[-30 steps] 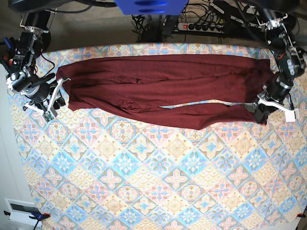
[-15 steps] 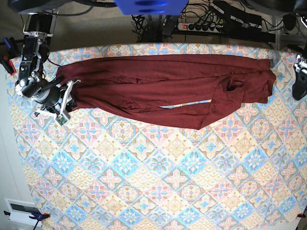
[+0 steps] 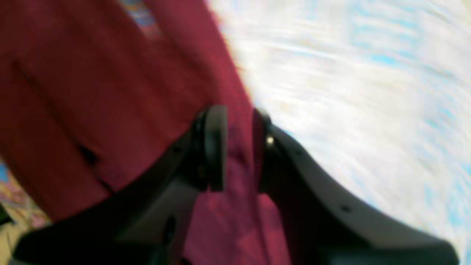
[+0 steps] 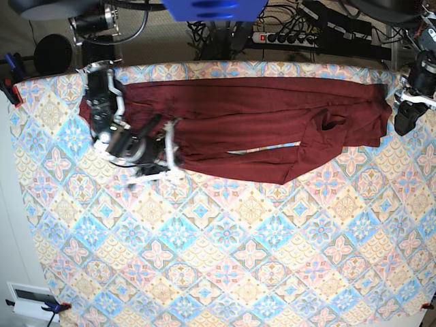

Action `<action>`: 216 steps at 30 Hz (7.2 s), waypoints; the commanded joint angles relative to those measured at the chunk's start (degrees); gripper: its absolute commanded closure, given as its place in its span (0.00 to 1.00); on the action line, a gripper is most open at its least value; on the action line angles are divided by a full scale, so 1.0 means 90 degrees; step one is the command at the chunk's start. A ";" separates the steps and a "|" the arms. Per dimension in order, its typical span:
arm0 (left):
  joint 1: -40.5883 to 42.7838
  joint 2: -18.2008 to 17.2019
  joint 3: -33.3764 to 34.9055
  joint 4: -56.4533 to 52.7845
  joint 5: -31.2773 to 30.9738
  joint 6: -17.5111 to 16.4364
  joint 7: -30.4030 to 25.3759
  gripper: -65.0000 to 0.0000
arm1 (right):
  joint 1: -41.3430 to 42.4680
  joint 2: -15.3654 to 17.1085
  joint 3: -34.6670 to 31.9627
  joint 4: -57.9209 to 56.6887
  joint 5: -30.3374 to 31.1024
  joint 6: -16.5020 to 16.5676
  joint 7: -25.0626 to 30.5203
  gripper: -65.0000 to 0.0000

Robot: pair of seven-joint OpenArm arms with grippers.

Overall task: Layout the t-shirt on the table in an organized manner, then fold the t-shirt properly
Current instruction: 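Grasp the shirt's folded edge with the right gripper and pull it outward, then drag the held shirt edge with the right gripper back toward the strip, then move the left gripper to the strip's other end and grasp it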

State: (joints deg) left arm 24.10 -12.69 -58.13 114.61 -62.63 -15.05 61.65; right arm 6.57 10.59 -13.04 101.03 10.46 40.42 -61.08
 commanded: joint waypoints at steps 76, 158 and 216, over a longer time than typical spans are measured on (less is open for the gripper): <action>-0.0152 0.0321 0.0046 -0.0109 0.0283 -0.0042 -0.0134 0.78 | 0.1473 -0.0928 -0.1301 -0.3065 0.0406 -0.0047 0.1175 0.60; -0.0387 0.0291 0.0036 -0.0685 0.0263 -0.0062 -0.0173 0.78 | -0.2171 -0.0371 0.0223 0.1448 0.1480 -0.0047 0.0169 1.00; -0.2057 0.0096 0.3201 -0.2248 0.0878 -0.0062 0.0462 0.99 | -0.2122 0.0069 0.0721 0.1428 0.1490 -0.0047 0.0208 0.74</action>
State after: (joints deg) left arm 6.13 -11.11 -28.99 92.86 -52.84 -15.00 66.50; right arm -13.02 10.87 -7.09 112.88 22.98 39.90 -60.27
